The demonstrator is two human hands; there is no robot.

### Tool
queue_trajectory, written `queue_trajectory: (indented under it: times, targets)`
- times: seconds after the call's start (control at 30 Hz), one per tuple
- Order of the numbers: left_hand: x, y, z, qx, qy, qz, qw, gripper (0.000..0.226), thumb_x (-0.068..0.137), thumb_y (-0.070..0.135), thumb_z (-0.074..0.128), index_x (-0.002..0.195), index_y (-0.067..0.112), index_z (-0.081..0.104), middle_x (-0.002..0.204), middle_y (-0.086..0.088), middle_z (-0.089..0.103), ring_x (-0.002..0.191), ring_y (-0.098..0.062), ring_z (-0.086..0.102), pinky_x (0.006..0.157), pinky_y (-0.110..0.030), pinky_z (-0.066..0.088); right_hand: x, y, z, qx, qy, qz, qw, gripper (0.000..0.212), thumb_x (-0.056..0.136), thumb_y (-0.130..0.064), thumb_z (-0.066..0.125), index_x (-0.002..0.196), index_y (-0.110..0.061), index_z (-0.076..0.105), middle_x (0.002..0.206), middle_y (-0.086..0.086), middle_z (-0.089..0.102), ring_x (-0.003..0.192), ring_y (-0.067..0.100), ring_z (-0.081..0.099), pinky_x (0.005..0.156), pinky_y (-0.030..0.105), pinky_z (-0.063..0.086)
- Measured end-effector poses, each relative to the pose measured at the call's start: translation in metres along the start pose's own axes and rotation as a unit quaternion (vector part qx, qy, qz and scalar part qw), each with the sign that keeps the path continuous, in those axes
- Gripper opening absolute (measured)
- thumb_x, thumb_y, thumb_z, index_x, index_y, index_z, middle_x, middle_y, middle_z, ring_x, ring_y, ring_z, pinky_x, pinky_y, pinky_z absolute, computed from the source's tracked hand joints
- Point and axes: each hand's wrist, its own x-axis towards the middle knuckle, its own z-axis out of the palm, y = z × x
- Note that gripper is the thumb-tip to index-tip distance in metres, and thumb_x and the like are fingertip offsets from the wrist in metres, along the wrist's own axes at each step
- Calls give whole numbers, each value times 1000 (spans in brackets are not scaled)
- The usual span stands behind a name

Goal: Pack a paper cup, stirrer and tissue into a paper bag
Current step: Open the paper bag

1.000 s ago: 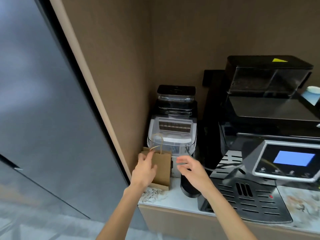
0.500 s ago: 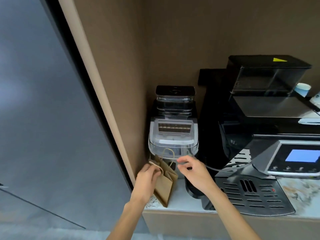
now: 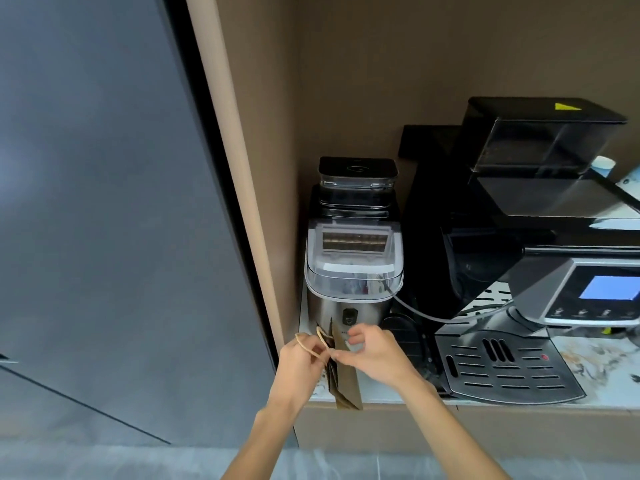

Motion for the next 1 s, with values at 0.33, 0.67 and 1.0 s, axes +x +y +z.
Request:
queue_trajectory:
  times: [0.33, 0.67, 1.0]
  targets:
    - [1, 15, 6, -14, 12, 8, 1000, 15, 81, 1, 66, 83, 13, 75, 76, 4, 61, 67, -6, 54, 63, -2, 43, -17, 3, -5, -43, -33, 6, 999, 52, 63, -61, 68, 108, -37, 58, 100, -17, 63, 95, 6, 61, 83, 31, 52]
    - [3, 31, 3, -66, -29, 0, 997, 14, 85, 1, 66, 86, 10, 76, 82, -9, 65, 69, -23, 66, 59, -34, 60, -17, 13, -16, -80, 89, 106, 987, 32, 75, -54, 58, 85, -25, 61, 87, -6, 68, 82, 19, 67, 77, 35, 54]
    - [8, 35, -22, 2, 11, -12, 1000, 31, 80, -6, 51, 85, 11, 76, 85, -1, 69, 71, -15, 65, 62, -8, 48, -22, 24, -45, -212, 147, 92, 962, 14, 91, -34, 50, 91, -20, 53, 100, 4, 66, 93, 28, 69, 77, 33, 49]
